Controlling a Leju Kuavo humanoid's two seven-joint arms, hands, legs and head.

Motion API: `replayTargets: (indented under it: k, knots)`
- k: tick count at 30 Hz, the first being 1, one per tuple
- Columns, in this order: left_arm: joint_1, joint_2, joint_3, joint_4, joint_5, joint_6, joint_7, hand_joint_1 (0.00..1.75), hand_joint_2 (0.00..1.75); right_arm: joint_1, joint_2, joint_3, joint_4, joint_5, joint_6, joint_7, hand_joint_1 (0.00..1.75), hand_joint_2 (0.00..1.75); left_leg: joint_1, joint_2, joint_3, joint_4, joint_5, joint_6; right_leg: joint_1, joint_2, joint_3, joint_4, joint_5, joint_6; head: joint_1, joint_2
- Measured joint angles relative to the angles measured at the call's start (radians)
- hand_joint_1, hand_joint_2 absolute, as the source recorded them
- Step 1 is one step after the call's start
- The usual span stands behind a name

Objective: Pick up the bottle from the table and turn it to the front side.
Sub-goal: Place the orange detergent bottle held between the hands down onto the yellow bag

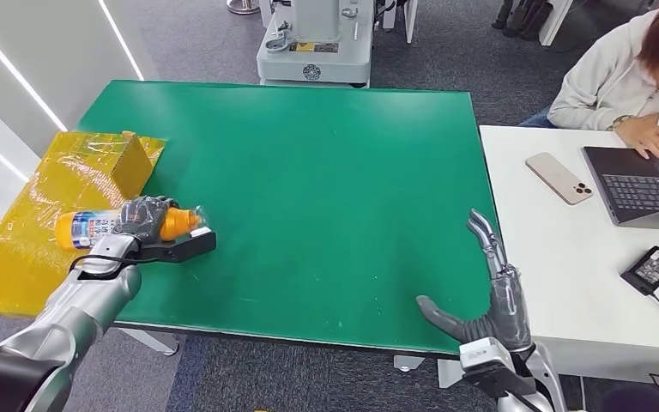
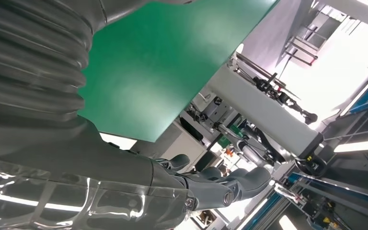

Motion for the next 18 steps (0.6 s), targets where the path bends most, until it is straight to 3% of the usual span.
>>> replayTargets:
  k: [2, 6, 10, 18]
  knots:
    - [0.007, -0.002, 0.000, 0.000, 0.003, 0.003, 0.004, 0.42, 1.75, 0.000, 0.000, 0.001, 0.001, 0.005, 0.001, 0.001, 0.00, 1.75, 0.000, 0.000, 0.000, 0.000, 0.000, 0.000, 0.000, 0.000, 0.000, 0.000, 0.000, 0.000, 0.000, 0.000]
    - [0.017, -0.003, 0.001, 0.000, 0.001, 0.007, 0.009, 0.42, 1.75, 0.000, 0.000, 0.002, 0.004, 0.010, 0.002, 0.002, 0.00, 1.75, 0.000, 0.000, 0.000, 0.000, 0.000, 0.000, 0.000, 0.000, 0.000, 0.000, 0.000, 0.000, 0.000, 0.000]
    - [0.019, -0.005, 0.001, 0.000, 0.000, 0.007, 0.012, 0.00, 1.75, 0.000, 0.000, 0.002, 0.004, 0.012, 0.002, 0.004, 0.00, 1.75, 0.000, 0.000, 0.000, 0.000, 0.000, 0.000, 0.000, 0.000, 0.000, 0.000, 0.000, 0.000, 0.000, 0.000]
    - [0.021, -0.006, 0.004, 0.001, -0.017, 0.009, 0.052, 0.00, 1.75, 0.003, 0.000, 0.001, 0.006, 0.022, 0.005, 0.015, 0.00, 1.75, 0.000, 0.000, 0.000, 0.000, 0.000, 0.000, 0.000, 0.000, 0.000, 0.000, 0.000, 0.000, 0.000, 0.000]
